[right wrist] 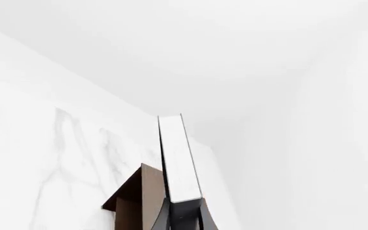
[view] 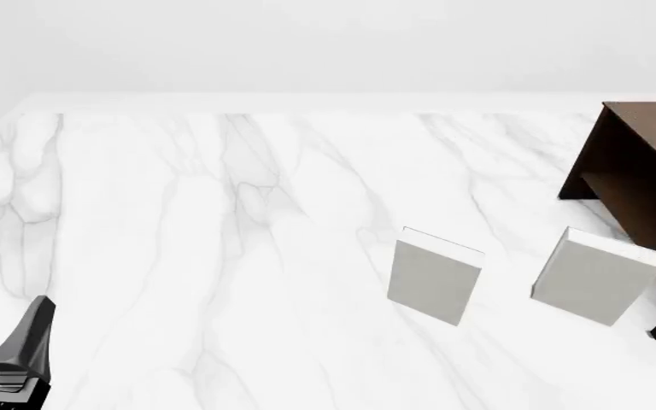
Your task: Pick up the book on the left and place it on top of the shelf.
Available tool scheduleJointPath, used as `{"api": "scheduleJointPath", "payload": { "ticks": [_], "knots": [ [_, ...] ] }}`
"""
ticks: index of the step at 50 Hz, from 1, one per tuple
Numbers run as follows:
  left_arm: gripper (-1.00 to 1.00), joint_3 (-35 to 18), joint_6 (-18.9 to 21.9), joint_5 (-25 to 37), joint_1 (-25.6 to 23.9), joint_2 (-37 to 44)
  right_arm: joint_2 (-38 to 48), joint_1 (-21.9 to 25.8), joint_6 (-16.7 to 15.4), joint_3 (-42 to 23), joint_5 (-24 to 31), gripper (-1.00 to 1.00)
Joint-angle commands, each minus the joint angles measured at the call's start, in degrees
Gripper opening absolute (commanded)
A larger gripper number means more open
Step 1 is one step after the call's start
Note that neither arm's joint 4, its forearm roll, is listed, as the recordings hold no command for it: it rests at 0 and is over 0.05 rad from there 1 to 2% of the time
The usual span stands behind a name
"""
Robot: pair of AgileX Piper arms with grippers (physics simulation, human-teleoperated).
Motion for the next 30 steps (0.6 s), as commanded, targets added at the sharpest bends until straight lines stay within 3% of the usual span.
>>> {"api": "scheduleJointPath", "payload": {
  "ticks": [1,30],
  "knots": [
    [1.00,0.00,0.00,0.00,0.00,0.00,0.39,-2.94,0.33,-0.14,-1.74,-1.00],
    [1.00,0.00,0.00,0.00,0.00,0.00,2.50,-9.20,-1.22,0.59,-2.78,-1.00]
  ]
}}
